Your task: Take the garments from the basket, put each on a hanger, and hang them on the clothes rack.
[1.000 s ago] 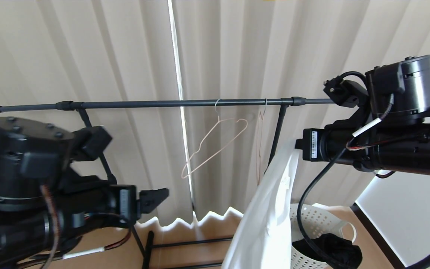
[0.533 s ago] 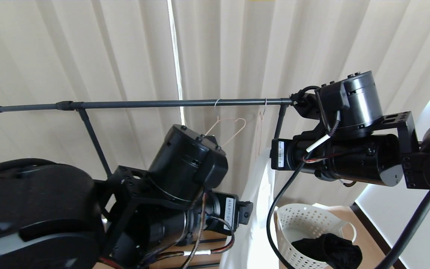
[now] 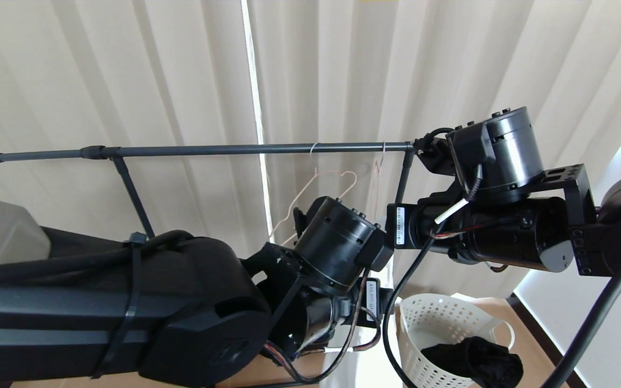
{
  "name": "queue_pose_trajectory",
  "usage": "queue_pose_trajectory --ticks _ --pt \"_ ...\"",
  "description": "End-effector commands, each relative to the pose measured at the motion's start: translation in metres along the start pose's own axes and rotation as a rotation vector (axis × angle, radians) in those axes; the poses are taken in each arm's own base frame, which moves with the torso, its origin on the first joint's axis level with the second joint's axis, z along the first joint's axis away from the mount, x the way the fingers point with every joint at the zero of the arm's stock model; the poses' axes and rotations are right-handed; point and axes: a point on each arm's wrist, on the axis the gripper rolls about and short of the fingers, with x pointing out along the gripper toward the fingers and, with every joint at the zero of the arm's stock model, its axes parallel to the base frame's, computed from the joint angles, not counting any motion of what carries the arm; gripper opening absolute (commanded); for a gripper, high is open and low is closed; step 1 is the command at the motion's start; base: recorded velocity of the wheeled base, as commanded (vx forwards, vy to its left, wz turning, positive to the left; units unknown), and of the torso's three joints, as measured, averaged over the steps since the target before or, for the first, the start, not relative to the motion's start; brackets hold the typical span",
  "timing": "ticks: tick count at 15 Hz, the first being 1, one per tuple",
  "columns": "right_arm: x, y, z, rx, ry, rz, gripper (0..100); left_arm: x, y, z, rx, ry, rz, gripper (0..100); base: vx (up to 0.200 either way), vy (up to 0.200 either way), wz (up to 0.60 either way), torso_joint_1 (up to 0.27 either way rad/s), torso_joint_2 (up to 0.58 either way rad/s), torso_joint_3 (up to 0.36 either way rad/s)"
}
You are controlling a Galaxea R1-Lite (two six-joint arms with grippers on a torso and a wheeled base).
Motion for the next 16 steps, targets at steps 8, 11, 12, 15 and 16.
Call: queue_pose_trajectory --ticks 8,11,12,15,16 --pt "-0.028 0.003 0.002 -0.008 -0.038 0.037 0 0.040 0.003 -0.012 -0.023 -0.022 0.148 100 0.000 0.000 0.00 0.000 0.00 0.000" --pt "-0.042 0.004 0.001 -0.028 -0.052 0.063 0 0.040 0.005 -0.010 -0.040 -0.039 0.177 100 0.000 0.000 0.00 0.000 0.00 0.000" --pt "-0.048 0.004 0.002 -0.027 -0.060 0.072 0 0.040 0.007 -0.010 -0.042 -0.046 0.188 100 0.000 0.000 0.00 0.000 0.00 0.000" --pt "-0.055 0.002 0.004 -0.035 -0.077 0.080 0 0.042 0.015 -0.005 -0.056 -0.066 0.233 100 0.000 0.000 0.00 0.000 0.00 0.000" --pt "-0.058 0.002 0.004 -0.035 -0.081 0.082 0 0.043 0.020 -0.003 -0.063 -0.073 0.252 100 0.000 0.000 0.00 0.000 0.00 0.000"
